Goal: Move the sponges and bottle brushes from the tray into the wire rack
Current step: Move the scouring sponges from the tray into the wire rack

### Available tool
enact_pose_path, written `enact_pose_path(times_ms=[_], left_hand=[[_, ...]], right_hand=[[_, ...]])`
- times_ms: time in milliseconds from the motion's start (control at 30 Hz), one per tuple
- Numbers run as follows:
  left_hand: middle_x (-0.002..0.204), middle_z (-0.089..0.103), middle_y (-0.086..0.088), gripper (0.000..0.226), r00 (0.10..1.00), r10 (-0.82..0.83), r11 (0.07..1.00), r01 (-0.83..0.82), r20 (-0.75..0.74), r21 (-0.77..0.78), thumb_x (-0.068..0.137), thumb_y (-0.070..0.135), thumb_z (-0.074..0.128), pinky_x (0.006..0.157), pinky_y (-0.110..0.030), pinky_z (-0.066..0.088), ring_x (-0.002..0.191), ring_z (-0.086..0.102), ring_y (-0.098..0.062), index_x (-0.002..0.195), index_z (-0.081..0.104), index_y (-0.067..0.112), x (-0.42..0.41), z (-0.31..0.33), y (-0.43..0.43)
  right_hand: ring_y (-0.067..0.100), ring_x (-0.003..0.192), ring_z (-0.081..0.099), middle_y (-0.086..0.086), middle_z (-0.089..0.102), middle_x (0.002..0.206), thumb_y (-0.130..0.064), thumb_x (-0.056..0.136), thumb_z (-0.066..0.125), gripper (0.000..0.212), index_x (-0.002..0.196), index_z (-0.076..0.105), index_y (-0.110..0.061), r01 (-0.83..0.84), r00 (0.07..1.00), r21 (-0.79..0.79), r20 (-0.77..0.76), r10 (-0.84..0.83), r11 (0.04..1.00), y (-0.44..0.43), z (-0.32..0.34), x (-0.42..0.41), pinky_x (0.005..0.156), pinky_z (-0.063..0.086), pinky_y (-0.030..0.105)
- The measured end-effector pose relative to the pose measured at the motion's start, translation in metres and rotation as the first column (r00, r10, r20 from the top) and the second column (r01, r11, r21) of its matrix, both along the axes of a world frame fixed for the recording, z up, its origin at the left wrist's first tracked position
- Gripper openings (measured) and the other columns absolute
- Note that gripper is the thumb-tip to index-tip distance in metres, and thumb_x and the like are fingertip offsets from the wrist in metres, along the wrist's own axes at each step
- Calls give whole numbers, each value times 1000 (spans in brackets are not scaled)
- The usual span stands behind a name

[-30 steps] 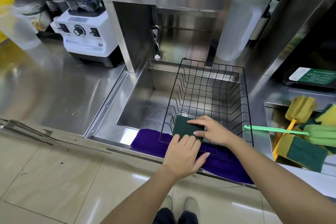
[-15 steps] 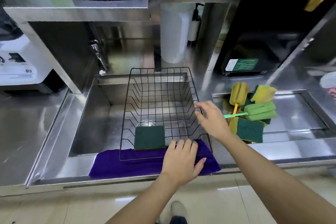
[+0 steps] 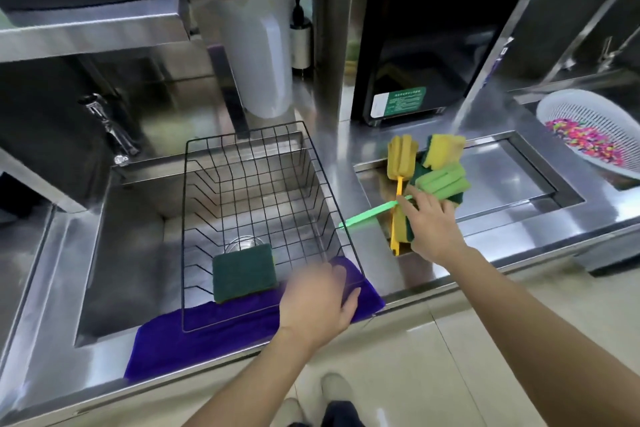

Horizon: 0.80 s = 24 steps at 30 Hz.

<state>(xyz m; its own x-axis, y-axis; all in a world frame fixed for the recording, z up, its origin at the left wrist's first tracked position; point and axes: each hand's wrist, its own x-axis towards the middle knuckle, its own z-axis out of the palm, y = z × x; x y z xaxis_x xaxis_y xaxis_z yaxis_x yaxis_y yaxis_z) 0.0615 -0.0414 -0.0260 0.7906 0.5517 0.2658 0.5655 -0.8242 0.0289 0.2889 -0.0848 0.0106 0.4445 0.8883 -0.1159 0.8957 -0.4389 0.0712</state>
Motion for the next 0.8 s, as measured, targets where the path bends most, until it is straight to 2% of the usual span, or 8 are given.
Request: enact_pose_path(times_ms=[133, 233, 300, 400, 467, 567, 700, 800], left_hand=[[72, 61, -4, 40, 1000, 6, 1000, -6, -12, -9, 85, 48, 41, 54, -33, 44, 61, 57, -25, 81, 61, 14, -1, 1, 0], [72, 61, -4, 40, 1000, 7, 1000, -7, -8, -11, 85, 47, 41, 54, -34, 44, 60, 57, -24, 81, 62, 14, -1, 0, 0], [71, 61, -4, 40, 1000, 5, 1000, -5, -3, -9, 85, 47, 40, 54, -34, 44, 60, 57, -24, 81, 62, 14, -1, 0, 0], [72, 62, -4, 41, 1000, 1, 1000, -1, -9, -9, 85, 48, 39, 54, -33, 44, 60, 58, -24, 81, 62, 14, -3, 1, 1], [72, 63, -4, 41, 1000, -5, 1000, 5, -8, -7, 84, 48, 39, 54, -34, 44, 61, 58, -24, 83, 62, 14, -3, 1, 2], [78, 63, -4, 43, 999, -32, 999, 32, -11, 17, 84, 48, 40, 59, -35, 44, 66, 57, -24, 92, 63, 13, -7, -1, 4], [88, 62, -6, 48, 998, -63, 994, 61, 24, 89, 85, 48, 44, 69, -39, 42, 74, 54, -25, 107, 60, 9, -27, -7, 10], [88, 61, -7, 48, 998, -46, 991, 41, 44, 129, 85, 49, 45, 75, -41, 37, 77, 54, -26, 105, 60, 8, -46, -9, 18]], right_hand=[[33, 141, 21, 18, 4, 158, -9, 71, 68, 93, 148, 16, -19, -13, 1000, -54, -3, 12, 998, -3, -1, -2, 104, 32, 45], [40, 126, 43, 25, 33, 147, -6, 56, 78, 86, 134, 43, -8, -30, 997, -37, 74, 33, 999, -6, -4, 1, 92, 43, 49], [42, 98, 61, 27, 58, 119, -1, 38, 83, 75, 109, 61, -2, -49, 987, -34, 150, 53, 998, -8, -10, 5, 73, 50, 47], [37, 96, 59, 18, 62, 107, -1, 54, 75, 55, 106, 58, -5, -59, 990, 31, 131, 55, 998, -9, -10, 5, 76, 46, 44], [32, 105, 54, 9, 59, 112, -4, 68, 65, 42, 107, 50, -12, -44, 998, 30, 50, 42, 999, -8, -5, 5, 83, 36, 39], [27, 95, 53, 2, 57, 97, -15, 70, 68, 41, 93, 34, -21, -31, 980, 4, -197, 31, 1000, -3, 13, 6, 78, 26, 34], [29, 92, 57, 7, 61, 99, -31, 68, 78, 51, 104, 44, -17, -4, 916, 41, -400, 20, 999, 17, 53, 3, 80, 41, 37], [24, 90, 60, 6, 62, 100, -28, 74, 76, 54, 119, 47, -16, 131, 742, 160, -671, 10, 978, 37, 80, -9, 76, 50, 36]])
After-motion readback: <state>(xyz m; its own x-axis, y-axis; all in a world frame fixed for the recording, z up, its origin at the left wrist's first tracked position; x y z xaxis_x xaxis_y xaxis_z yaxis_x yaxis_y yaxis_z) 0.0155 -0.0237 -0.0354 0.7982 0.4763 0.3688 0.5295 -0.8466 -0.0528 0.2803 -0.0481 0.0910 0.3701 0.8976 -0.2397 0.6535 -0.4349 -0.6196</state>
